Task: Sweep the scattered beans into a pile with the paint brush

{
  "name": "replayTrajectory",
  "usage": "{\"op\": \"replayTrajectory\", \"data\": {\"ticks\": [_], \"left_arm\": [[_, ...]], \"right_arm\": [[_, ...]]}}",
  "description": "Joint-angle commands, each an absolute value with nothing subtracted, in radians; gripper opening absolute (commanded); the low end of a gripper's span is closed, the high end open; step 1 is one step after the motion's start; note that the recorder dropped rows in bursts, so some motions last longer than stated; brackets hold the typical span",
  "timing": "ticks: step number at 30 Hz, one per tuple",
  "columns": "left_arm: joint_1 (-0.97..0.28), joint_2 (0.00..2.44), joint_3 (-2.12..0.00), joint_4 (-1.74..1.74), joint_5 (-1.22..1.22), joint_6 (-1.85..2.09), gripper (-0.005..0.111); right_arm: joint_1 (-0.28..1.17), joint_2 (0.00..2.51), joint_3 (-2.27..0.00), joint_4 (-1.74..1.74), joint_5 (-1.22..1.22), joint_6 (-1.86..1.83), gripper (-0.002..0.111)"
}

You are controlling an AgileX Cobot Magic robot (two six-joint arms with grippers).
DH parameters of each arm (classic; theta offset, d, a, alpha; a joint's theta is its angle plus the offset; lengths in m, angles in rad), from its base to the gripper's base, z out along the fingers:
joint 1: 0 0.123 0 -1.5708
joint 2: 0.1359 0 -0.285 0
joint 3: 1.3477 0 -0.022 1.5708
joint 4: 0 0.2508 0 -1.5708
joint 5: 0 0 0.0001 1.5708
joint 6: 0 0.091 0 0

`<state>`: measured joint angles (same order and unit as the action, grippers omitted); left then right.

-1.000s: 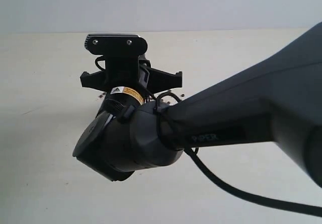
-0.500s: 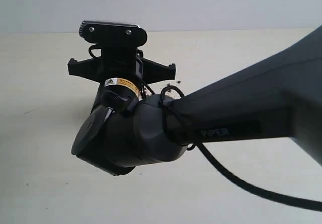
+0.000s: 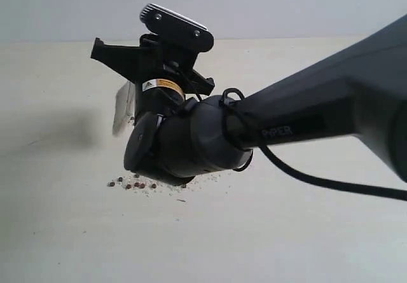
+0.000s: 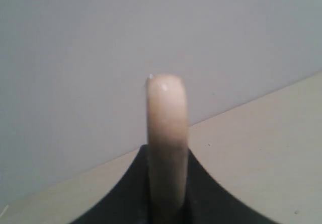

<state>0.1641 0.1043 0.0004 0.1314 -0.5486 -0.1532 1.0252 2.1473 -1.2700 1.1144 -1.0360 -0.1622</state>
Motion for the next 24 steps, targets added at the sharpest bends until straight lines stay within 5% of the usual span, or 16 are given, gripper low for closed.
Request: {"op": "replayTrajectory", "data": {"ticks": [1,24], "left_arm": [[0.159,0.101,0.000,0.128,-0.546,-0.156,0.000],[0.159,0.101,0.000,0.128,-0.546,-0.156,0.000]], "right_arm": [[0.991,2.191,-1.291,1.051,-1.021,-0.038,0.000],[0.986,2.317,-1.473,1.296,-1.000,-0.134,0.000]]}}
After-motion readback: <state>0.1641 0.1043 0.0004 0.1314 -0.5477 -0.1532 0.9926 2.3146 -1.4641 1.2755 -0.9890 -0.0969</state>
